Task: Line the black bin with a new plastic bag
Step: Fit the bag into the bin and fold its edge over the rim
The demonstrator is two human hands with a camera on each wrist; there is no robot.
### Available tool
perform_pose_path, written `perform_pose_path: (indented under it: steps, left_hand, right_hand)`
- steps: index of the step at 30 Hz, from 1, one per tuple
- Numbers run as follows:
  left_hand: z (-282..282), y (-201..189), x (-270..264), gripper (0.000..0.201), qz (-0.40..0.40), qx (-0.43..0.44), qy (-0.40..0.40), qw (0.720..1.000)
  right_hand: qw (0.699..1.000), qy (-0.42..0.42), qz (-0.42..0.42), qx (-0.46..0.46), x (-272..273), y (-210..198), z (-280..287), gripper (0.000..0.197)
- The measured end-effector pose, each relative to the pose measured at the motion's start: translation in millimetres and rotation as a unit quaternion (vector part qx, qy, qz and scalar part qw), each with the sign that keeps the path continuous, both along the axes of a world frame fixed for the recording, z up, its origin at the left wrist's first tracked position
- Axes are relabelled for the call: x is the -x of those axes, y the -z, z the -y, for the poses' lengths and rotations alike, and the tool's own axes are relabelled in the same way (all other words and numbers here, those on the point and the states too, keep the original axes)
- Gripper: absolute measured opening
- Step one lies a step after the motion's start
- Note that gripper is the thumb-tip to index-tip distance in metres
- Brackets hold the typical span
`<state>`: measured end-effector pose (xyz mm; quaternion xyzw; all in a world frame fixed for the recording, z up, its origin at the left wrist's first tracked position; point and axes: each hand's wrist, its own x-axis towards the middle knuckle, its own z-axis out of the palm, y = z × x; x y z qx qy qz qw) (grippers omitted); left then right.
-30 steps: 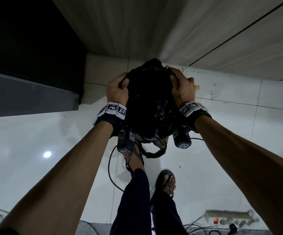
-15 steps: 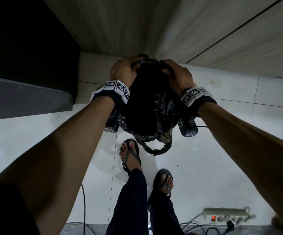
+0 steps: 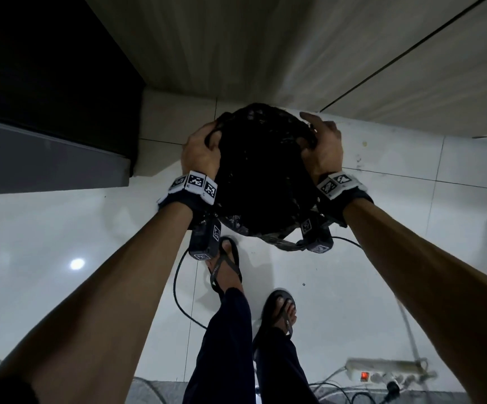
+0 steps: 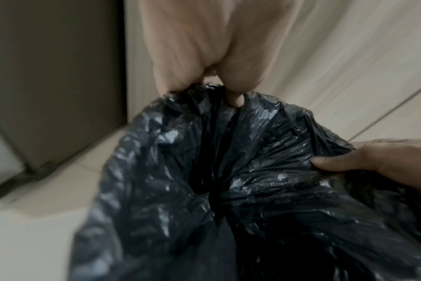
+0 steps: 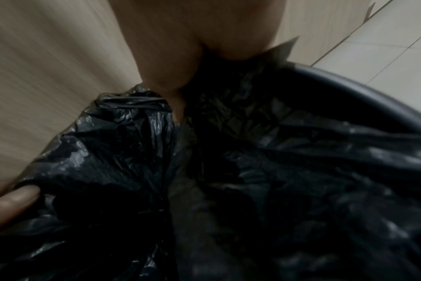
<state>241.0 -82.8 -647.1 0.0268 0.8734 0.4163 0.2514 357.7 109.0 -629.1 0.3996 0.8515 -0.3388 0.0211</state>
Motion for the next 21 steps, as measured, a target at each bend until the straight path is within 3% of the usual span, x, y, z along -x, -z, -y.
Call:
perform_pose_path:
  steps: [3, 7, 11, 14, 18, 19, 21]
  left_hand:
    - [-1, -7, 0, 0.034, -0.026, 0.049, 0.030, 0.998]
    - [-22, -17, 10, 0.051, -0.095, 0.032, 0.168, 0.981]
    - [-52, -23, 21, 0.055, -0.141, 0.036, 0.287, 0.947]
    - [-64, -19, 25, 0.056, -0.115, 0.061, 0.352, 0.927]
    - [-68, -11, 35, 0.040, -0.084, 0.073, 0.338, 0.935]
    - [-68, -9, 37, 0.037, -0.067, 0.086, 0.329, 0.938]
    - [-64, -3, 39, 0.035, -0.034, 0.108, 0.307, 0.945]
  right_hand:
    - [0.996, -0.049, -0.034, -0.065, -6, -11, 1, 0.045]
    - [0.995, -0.018, -0.064, -0.074, 0, -19, -12, 0.027]
    - [0.996, 0.038, -0.049, -0.063, 10, -16, -21, 0.031]
    - [0.999, 0.018, 0.008, -0.041, 19, -13, -25, 0.031]
    - [0.990, 0.007, 0.143, -0.006, 28, -10, -24, 0.038]
    - [0.989, 0.004, 0.142, -0.030, 29, -11, -22, 0.038]
    - [0.995, -0.024, 0.039, -0.091, 28, -13, -14, 0.040]
